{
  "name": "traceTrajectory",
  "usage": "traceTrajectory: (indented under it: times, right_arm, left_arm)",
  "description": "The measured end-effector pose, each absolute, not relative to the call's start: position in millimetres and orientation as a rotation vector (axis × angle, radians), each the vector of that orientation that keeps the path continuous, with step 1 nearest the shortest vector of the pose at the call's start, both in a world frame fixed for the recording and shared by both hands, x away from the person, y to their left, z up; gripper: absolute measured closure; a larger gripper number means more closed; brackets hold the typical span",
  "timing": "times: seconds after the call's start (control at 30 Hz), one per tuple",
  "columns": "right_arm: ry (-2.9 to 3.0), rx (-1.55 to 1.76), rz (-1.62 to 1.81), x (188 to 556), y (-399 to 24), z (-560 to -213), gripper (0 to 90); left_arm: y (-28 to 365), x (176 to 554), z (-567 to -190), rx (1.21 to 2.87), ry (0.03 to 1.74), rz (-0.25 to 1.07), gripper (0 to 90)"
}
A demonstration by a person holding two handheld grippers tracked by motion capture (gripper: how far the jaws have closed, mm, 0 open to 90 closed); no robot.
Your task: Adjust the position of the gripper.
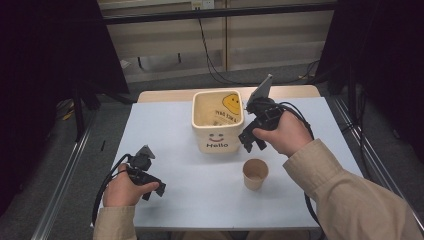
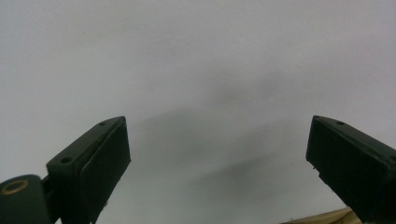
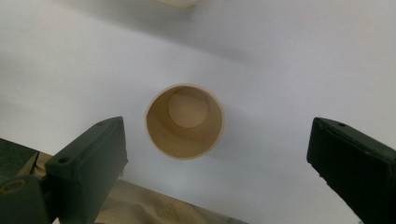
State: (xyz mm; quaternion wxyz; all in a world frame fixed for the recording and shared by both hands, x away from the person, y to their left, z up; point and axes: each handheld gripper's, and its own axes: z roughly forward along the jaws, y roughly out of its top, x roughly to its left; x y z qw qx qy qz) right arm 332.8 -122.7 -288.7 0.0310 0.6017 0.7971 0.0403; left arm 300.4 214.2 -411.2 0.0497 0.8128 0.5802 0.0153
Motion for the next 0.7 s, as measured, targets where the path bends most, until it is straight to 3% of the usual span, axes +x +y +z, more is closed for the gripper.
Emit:
traceTrajectory:
  times: [0.7]
  right_arm:
    - [2.473,1.868,0.112,331.2,-111.7,-323.1,5.1]
  left_arm:
    - [214.2,298.8,-407.8,2.461,1.759,0.049,6.1]
